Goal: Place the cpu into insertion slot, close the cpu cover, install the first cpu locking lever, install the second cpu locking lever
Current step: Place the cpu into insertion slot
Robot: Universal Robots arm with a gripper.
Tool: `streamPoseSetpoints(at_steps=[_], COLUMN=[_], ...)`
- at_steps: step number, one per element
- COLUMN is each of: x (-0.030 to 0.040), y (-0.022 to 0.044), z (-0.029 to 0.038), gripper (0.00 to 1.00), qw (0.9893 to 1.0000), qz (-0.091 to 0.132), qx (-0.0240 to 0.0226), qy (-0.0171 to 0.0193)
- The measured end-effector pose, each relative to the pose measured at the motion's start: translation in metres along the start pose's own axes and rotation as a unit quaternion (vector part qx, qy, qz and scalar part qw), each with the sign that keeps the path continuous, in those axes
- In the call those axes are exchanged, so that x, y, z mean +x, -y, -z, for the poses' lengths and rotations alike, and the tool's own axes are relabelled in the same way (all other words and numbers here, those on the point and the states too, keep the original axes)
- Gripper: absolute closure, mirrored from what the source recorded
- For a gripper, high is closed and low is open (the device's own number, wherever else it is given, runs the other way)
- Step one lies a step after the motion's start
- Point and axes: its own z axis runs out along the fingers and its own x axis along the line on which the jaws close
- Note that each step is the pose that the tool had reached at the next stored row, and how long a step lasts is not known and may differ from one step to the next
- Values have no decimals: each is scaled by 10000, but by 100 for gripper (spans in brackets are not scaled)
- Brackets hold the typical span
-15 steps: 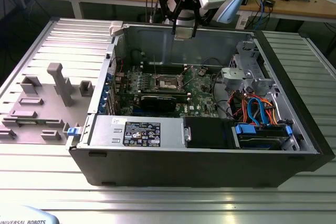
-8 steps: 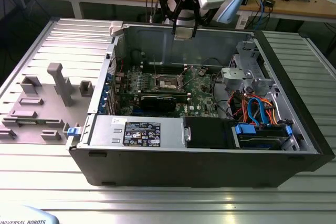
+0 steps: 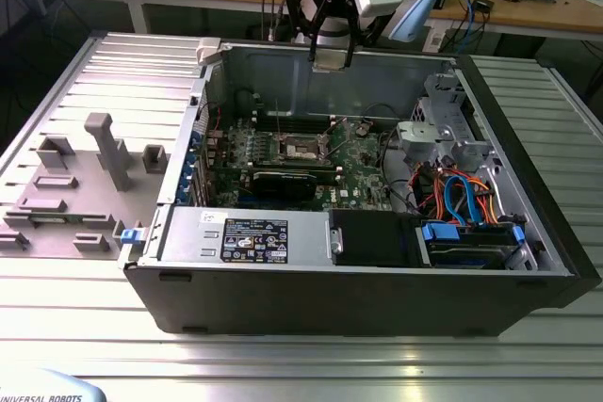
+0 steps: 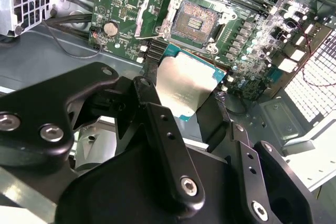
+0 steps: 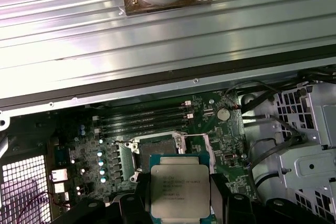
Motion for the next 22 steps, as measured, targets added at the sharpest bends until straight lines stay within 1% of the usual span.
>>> streamPoseSetpoints(at_steps=[10,22], x=[0,0], y=[0,0], z=[0,0], gripper=[46,46], qw=[10000,9998], qz=[-14,-178], qx=[-1,-4], qy=[1,16])
